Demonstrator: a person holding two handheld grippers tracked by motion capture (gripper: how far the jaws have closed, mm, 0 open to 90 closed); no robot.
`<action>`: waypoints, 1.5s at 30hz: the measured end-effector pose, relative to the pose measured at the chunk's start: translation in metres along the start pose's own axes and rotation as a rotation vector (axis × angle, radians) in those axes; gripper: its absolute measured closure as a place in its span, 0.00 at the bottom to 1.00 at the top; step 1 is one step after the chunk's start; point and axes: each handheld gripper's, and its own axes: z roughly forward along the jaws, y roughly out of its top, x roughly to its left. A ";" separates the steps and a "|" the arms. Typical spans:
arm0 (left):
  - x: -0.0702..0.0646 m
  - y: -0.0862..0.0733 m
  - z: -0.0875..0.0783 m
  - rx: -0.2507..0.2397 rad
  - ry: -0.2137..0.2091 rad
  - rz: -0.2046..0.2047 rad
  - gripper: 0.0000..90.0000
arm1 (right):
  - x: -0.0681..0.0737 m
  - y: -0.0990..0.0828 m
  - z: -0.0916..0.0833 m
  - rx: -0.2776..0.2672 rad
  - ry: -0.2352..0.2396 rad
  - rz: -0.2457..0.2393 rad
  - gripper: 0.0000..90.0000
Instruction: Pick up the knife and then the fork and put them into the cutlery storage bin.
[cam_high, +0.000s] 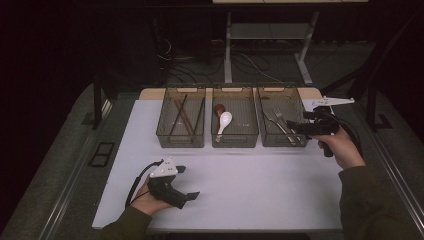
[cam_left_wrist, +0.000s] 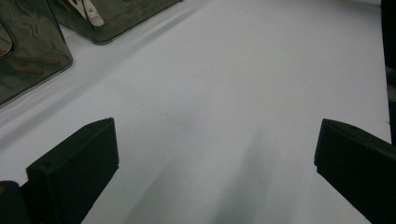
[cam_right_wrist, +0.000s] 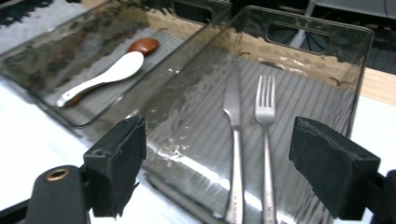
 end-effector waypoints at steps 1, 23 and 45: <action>0.000 0.000 0.000 0.000 0.000 0.001 0.00 | 0.002 -0.001 -0.002 -0.002 0.005 -0.002 0.21; 0.000 0.000 -0.003 -0.001 -0.001 0.009 0.00 | 0.048 -0.066 -0.021 -0.018 0.137 -0.092 0.21; -0.002 0.000 -0.004 -0.001 0.001 0.012 0.00 | 0.081 -0.121 -0.035 -0.004 0.239 -0.123 0.21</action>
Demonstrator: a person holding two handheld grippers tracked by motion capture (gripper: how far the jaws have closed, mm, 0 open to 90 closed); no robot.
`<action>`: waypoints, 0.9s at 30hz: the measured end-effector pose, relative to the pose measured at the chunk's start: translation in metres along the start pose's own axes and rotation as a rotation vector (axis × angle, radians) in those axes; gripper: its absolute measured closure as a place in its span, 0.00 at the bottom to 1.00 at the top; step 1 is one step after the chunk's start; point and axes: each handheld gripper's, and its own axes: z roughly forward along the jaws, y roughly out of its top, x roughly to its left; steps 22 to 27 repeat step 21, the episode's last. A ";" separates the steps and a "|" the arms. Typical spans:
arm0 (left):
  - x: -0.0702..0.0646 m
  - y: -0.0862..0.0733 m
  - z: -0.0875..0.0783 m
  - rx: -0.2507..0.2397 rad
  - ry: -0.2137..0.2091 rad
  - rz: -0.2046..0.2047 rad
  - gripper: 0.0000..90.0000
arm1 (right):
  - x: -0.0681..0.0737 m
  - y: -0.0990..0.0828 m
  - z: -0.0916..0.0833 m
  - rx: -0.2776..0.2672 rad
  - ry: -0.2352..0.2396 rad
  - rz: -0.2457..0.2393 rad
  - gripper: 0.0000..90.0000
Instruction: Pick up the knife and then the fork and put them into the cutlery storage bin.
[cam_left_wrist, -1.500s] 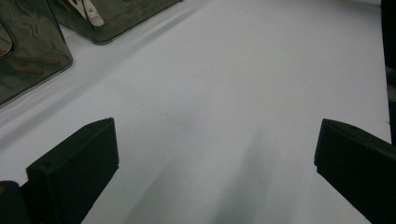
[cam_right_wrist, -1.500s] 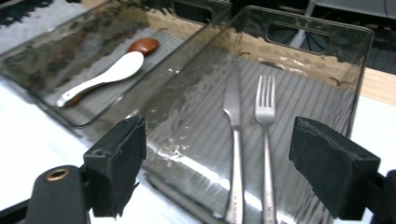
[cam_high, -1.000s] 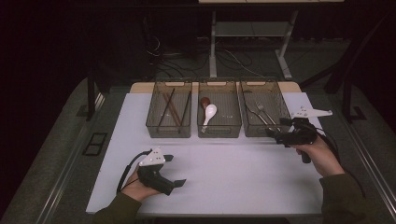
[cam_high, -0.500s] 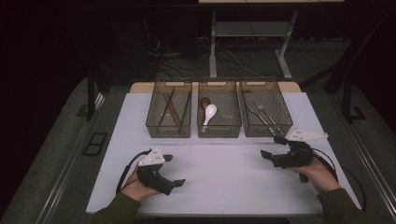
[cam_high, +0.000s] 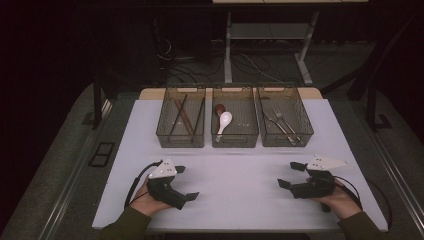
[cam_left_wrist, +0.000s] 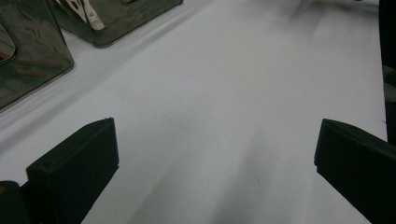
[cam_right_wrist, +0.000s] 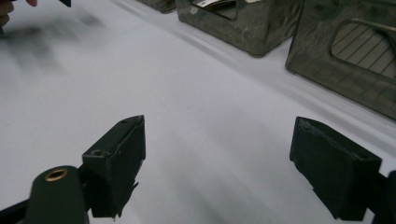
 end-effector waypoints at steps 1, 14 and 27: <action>0.000 0.000 0.000 0.001 0.000 0.001 0.00 | 0.001 -0.002 -0.001 0.000 0.001 -0.001 0.21; -0.001 0.000 0.000 0.004 0.006 0.001 0.00 | 0.005 -0.012 -0.003 0.011 0.024 -0.001 0.21; -0.001 -0.001 0.001 0.007 0.001 -0.001 0.00 | 0.005 -0.011 -0.003 0.016 0.025 -0.001 0.21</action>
